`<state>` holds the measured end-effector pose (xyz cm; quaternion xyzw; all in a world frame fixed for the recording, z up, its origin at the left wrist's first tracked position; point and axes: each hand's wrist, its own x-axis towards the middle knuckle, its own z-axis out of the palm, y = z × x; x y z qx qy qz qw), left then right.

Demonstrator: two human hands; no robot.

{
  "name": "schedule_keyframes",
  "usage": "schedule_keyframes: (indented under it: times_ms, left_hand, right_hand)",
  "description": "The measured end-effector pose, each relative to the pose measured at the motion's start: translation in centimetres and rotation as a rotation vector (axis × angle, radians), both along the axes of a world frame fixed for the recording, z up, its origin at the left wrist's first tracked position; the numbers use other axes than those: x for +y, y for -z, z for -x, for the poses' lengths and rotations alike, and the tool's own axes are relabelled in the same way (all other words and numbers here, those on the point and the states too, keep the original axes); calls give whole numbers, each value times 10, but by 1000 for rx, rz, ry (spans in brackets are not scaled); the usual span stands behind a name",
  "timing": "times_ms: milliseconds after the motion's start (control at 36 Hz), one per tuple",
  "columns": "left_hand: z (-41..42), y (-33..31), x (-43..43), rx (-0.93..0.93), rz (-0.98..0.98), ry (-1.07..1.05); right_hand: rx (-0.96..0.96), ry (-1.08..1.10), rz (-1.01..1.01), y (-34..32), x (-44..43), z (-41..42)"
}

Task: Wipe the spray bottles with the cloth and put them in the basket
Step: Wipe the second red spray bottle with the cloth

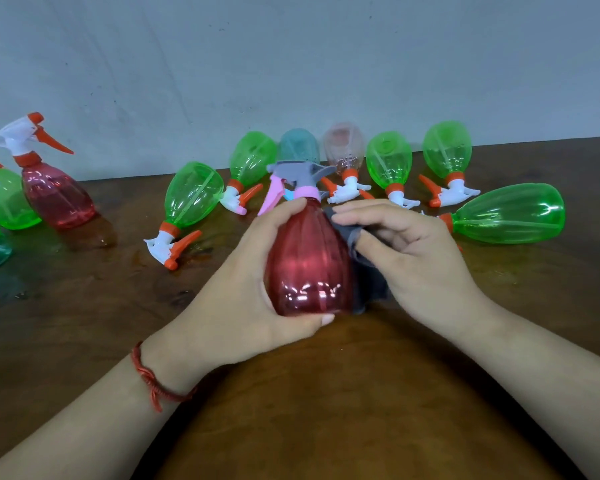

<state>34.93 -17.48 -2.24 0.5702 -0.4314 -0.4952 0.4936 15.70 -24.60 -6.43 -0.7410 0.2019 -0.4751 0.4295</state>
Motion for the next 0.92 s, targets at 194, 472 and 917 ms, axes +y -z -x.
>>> schedule_keyframes:
  times_ms: [194,472,917]
  left_hand:
    - [20,-8,-18,444,-127,-129]
    - [16,-2,-27,-7,-155,-198]
    - [-25,33,31,-636,394,-66]
  right_hand:
    - [-191,-66,-99,-4,2,2]
    - [-23,54,94,-2,0,4]
    - [202,72,477,-7,17,5]
